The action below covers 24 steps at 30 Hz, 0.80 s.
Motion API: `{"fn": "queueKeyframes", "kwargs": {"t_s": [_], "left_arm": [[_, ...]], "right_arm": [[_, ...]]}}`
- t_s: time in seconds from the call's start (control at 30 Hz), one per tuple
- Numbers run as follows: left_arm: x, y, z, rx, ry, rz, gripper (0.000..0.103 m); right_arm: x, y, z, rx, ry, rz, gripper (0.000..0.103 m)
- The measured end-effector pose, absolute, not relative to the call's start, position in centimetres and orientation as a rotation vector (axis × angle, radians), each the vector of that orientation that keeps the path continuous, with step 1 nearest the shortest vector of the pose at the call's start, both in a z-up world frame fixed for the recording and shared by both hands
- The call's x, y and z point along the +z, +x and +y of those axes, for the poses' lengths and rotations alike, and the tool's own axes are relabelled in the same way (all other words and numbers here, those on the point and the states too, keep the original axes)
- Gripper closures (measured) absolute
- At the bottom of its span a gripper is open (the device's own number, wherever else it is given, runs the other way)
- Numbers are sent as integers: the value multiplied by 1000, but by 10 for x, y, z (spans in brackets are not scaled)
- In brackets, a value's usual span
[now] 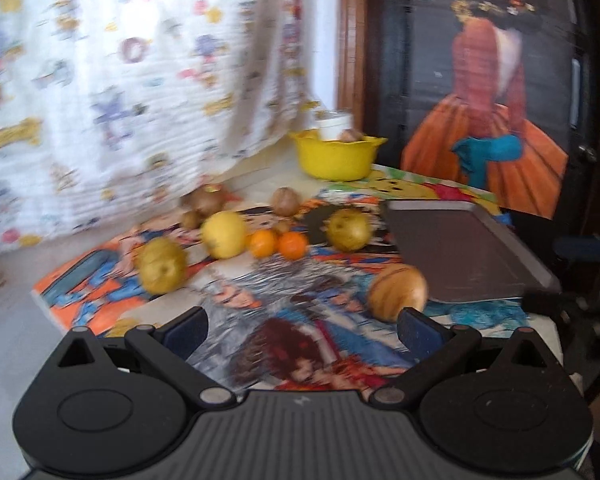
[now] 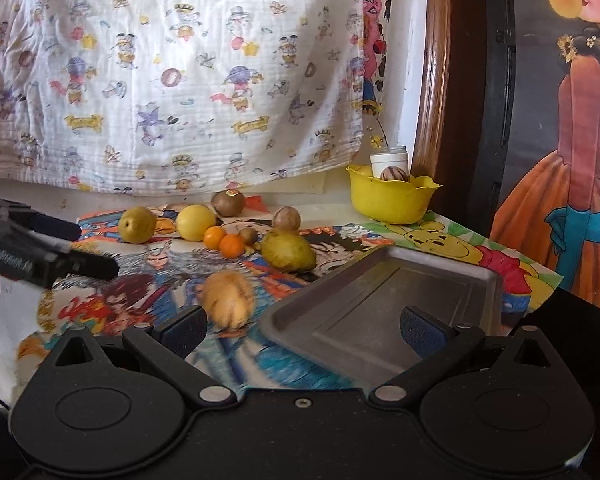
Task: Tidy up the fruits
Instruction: 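Grasp the striped pepino melon with the left tool while the right tool grasps the green pear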
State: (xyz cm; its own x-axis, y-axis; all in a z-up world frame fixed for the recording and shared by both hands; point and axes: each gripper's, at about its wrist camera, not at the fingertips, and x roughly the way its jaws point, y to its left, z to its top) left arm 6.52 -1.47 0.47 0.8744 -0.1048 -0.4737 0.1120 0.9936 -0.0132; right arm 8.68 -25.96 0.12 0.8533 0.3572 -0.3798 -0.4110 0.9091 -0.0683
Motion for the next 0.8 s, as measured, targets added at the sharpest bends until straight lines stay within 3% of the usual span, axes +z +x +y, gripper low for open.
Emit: {"fn": "queueKeyframes", "kwargs": {"t_s": [0.4, 0.8], "left_arm": [[-6, 112, -61, -311, 154, 558, 2], [-22, 151, -62, -391, 201, 643, 19]], "right_arm": [[23, 176, -270, 609, -166, 480, 1], [14, 254, -243, 717, -193, 582, 12]]}}
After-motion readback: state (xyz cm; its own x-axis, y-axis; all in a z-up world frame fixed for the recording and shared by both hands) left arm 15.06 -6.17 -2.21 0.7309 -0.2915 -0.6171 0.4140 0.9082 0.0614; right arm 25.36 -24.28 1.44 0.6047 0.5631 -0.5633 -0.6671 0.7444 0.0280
